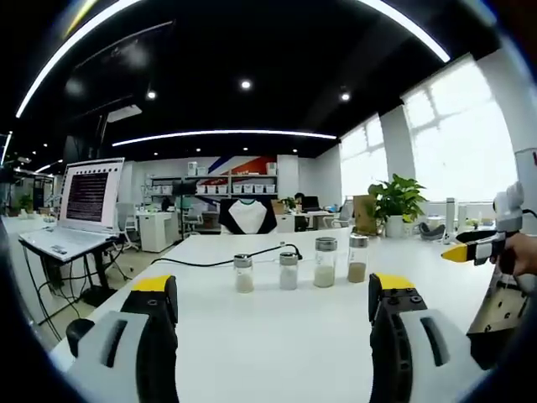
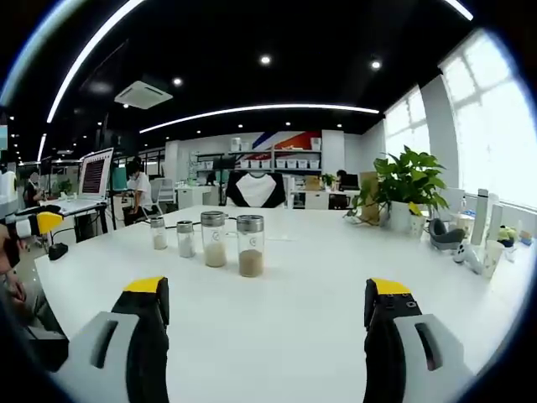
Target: Rotate the seasoning bottle until the label or dispensing opening points toward the visible target arrow and the bottle remains upright within the marked orientation range
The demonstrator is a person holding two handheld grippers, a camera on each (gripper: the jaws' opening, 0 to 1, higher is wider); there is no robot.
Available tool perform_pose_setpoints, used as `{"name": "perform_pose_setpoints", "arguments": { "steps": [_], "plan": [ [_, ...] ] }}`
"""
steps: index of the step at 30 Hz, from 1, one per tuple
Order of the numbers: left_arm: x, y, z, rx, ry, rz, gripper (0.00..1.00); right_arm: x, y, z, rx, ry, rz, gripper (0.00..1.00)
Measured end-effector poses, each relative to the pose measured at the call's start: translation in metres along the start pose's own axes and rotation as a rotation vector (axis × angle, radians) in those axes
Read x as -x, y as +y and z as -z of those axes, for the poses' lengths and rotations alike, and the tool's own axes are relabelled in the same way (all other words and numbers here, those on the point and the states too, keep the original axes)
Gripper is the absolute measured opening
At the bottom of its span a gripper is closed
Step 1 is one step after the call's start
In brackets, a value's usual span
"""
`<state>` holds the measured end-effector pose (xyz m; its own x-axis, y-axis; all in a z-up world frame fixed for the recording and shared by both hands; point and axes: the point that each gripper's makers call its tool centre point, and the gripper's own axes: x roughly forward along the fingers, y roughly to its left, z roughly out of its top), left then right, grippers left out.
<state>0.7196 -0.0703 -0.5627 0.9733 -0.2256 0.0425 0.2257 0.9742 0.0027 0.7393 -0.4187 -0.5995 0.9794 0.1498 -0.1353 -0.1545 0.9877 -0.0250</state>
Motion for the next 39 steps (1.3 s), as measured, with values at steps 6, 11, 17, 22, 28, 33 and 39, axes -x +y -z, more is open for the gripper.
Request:
{"name": "perform_pose_setpoints", "arguments": {
  "steps": [6, 11, 17, 22, 28, 33, 39],
  "plan": [
    [0.0, 0.002, 0.001, 0.014, 0.001, -0.002, 1.0, -0.001, 0.002, 0.001, 0.001, 0.002, -0.006, 0.99],
    [0.001, 0.004, 0.001, 0.015, 0.0, -0.006, 1.0, -0.002, 0.004, 0.001, 0.001, 0.002, -0.012, 0.99],
    [0.003, 0.005, 0.002, 0.02, 0.002, -0.006, 1.0, -0.002, 0.007, 0.0, -0.001, -0.003, -0.021, 0.99],
    [0.003, 0.005, 0.002, 0.015, 0.0, -0.004, 1.0, -0.002, 0.006, 0.002, -0.004, 0.0, -0.022, 0.99],
    [0.005, 0.005, 0.003, 0.014, 0.002, -0.006, 1.0, -0.002, 0.008, 0.001, -0.006, 0.004, -0.028, 0.99],
    [0.005, 0.006, 0.004, 0.012, 0.003, -0.005, 1.0, -0.005, 0.01, 0.001, -0.005, 0.009, -0.037, 0.99],
    [0.005, 0.008, 0.005, 0.014, 0.002, -0.008, 1.0, -0.014, 0.016, -0.005, 0.0, 0.008, -0.057, 0.99]
  ]
}}
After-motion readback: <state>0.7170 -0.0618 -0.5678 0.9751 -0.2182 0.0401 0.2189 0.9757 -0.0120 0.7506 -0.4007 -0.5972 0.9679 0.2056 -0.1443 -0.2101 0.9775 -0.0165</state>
